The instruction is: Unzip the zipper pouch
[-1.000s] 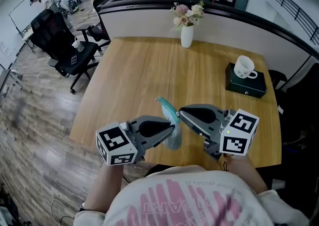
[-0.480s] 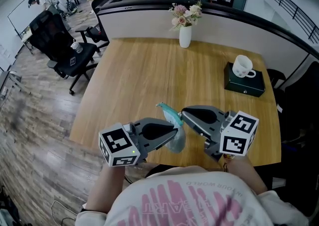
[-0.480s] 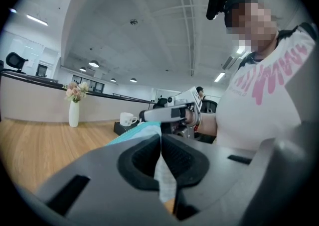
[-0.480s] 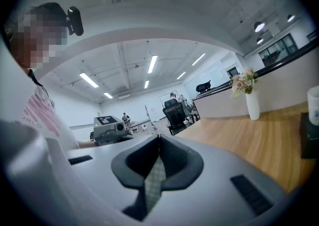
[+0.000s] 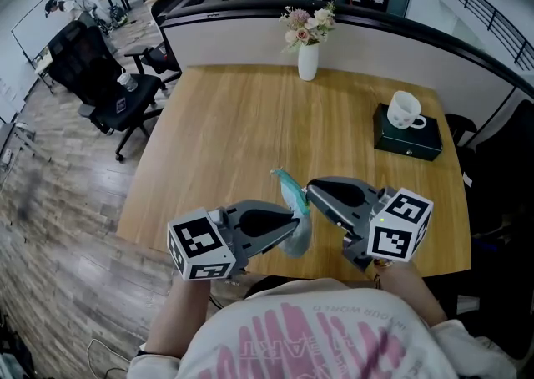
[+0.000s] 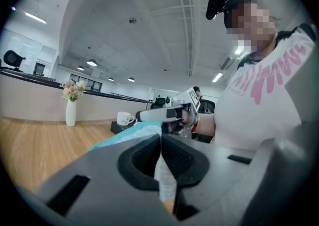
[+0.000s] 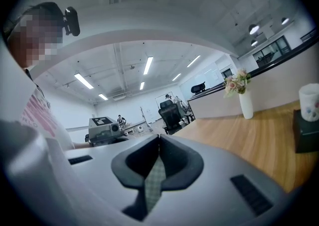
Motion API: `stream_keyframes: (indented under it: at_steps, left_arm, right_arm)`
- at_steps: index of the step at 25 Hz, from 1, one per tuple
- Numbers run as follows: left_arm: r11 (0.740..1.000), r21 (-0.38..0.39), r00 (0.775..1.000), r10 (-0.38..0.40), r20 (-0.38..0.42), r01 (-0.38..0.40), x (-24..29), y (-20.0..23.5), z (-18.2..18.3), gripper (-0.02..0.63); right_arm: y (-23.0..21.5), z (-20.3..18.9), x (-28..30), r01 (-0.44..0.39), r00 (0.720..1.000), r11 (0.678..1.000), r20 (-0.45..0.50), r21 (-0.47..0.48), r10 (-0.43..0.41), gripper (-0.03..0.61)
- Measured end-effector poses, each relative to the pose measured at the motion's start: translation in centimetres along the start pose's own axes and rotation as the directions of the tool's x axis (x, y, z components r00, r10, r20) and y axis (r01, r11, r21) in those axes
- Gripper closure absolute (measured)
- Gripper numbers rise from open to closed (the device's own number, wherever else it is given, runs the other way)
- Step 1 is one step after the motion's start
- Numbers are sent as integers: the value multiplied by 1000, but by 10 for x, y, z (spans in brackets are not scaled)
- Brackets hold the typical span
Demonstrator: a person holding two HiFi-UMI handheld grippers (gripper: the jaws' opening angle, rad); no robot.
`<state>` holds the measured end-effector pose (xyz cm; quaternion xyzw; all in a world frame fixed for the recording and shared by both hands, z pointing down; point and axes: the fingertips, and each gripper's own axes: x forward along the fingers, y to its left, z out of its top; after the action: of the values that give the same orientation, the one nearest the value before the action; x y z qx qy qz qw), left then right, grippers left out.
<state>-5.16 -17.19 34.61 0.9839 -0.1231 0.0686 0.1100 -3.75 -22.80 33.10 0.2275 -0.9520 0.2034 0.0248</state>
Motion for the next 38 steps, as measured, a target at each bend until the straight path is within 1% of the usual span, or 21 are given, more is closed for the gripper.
stream_keyframes:
  at_steps: [8,24,29,33,38]
  left_arm:
    - [1000,2,1000,-18,3,18,0,-6,0,601]
    - [999,0,999,-34,3,34,-3,-9,0,601]
    - [1000,-4,1000,-31,8,31,-6,-7,2,601]
    - [1000,-12,1000,-25,15,25,-10,-6,2,601]
    - [1000,-14,999,-27,16,28,-11,-6,3,601]
  right_arm:
    - [-10,1,-7,56,998,998,22,23,-56,574]
    - [-24,4,-17,127,990,990,56,55,-130,572]
    - [-31,8,-20,137,987,987,73,89,-143,572]
    - [-34,10,-24,152,984,984,83,94,-160,572]
    - [-34,10,-23,150,983,984,93,101,-159,572]
